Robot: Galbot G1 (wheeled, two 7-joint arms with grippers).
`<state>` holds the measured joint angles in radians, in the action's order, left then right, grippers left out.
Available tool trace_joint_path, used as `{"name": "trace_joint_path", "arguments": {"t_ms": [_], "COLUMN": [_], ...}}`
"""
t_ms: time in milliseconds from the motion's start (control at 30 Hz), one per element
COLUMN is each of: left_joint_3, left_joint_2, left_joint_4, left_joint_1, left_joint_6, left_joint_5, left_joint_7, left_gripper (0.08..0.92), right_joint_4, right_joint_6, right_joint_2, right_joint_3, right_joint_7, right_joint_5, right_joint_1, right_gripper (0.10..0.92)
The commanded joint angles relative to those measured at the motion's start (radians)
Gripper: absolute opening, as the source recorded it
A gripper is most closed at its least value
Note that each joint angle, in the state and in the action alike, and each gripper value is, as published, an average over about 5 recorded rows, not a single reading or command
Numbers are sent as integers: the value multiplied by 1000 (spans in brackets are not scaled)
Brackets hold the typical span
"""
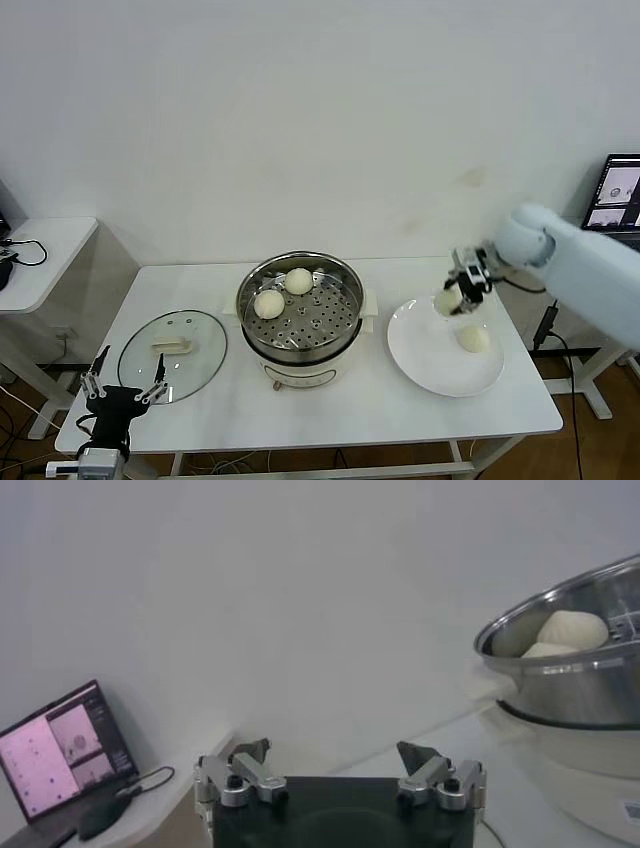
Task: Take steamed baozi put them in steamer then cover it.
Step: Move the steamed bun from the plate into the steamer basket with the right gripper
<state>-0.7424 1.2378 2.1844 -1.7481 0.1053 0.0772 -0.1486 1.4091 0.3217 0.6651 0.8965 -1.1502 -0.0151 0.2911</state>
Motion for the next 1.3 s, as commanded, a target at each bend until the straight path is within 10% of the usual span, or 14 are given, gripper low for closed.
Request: {"name": "trace_joint_path", "arguments": {"t_ms": [33, 533, 1300], "left_joint_3": [0, -41, -69], "left_joint_2": [-2, 3, 31], "left_joint_4": [-7, -1, 18], "left_joint_1": [6, -11, -23], "left_joint_6": [2, 0, -5], "left_joint_5": [-1, -19, -20], "left_joint_7": [1, 1, 0], "left_gripper": [823, 823, 823], "right_joint_4": [-21, -37, -14], "right_joint_6": [14, -57, -350], "right_joint_2": [189, 529, 603], "right_joint_3": [143, 234, 365], "right_joint_7": [13, 99, 187], "right_joint_5": [135, 209, -29], "right_joint_1": [330, 261, 148], "right_gripper": [577, 585, 583]}}
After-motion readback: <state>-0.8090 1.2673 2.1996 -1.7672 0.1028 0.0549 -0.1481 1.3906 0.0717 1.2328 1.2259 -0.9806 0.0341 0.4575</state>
